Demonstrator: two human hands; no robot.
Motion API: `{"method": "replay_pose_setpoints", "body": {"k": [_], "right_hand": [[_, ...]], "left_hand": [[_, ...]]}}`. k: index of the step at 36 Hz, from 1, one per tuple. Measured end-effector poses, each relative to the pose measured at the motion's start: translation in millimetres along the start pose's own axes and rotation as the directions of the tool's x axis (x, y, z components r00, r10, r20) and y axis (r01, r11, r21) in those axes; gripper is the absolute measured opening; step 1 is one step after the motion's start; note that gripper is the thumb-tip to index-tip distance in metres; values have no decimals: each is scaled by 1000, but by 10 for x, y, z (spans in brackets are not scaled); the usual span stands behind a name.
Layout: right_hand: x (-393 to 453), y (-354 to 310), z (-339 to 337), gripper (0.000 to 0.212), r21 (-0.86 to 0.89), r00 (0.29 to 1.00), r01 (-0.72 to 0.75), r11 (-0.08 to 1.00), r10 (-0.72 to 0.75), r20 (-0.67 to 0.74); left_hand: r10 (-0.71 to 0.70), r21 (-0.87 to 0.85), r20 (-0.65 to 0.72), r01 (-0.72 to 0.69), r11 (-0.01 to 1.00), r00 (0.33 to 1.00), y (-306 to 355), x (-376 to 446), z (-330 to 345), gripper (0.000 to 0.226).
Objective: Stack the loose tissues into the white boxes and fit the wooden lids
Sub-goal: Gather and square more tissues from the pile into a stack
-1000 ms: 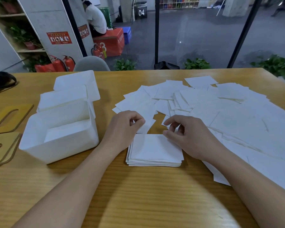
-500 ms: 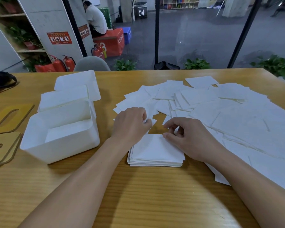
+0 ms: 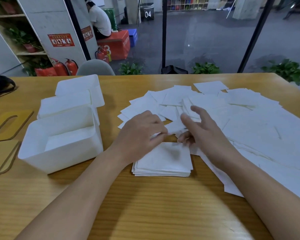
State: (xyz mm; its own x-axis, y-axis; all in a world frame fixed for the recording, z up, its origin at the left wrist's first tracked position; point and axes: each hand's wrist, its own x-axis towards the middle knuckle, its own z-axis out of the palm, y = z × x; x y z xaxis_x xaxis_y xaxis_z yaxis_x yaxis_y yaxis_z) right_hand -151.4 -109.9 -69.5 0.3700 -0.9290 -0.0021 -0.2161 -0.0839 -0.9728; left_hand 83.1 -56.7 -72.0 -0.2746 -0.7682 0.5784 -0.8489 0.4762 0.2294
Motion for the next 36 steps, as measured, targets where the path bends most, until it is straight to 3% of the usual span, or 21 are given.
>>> {"method": "replay_pose_setpoints", "body": {"k": [2,5,9,13,16,20,24,29,36], "right_hand": [[29,-9,-32,93,151,997,-77,985,75,21],[55,18,-84,59,158,991,-134,978,132,18],[48,72,-132,42,26,999,-38,999,38,9],[4,-21,-111,39,63,997,57,996,-60,50],[-40,-86,-84,36,82,990,95,992,-103,101],[-68,-101,-79,25,60,983,98,993,-106,151],[-40,-57,-106,14,-143,981,84,986,-57,184],[-36,-10,-117,14,-338,968,121,933,-35,249],[-18,50,-93,17,-518,962,203,831,-69,266]], "left_hand": [[85,-22,44,-84,996,995,17,-17,-29,6],[118,-94,124,-106,990,985,31,-63,-38,7],[-127,-216,182,166,962,975,19,-91,-16,21],[-346,-329,181,388,861,921,-7,-68,-14,39],[-436,-404,189,475,782,880,-23,-78,-21,47],[-460,-505,218,503,702,861,-69,-63,-129,28],[-420,-470,304,518,714,855,-131,-108,-187,15],[-417,-348,406,560,752,813,-164,-145,-155,6],[-429,-271,371,538,798,824,-129,-160,-119,6]]}}
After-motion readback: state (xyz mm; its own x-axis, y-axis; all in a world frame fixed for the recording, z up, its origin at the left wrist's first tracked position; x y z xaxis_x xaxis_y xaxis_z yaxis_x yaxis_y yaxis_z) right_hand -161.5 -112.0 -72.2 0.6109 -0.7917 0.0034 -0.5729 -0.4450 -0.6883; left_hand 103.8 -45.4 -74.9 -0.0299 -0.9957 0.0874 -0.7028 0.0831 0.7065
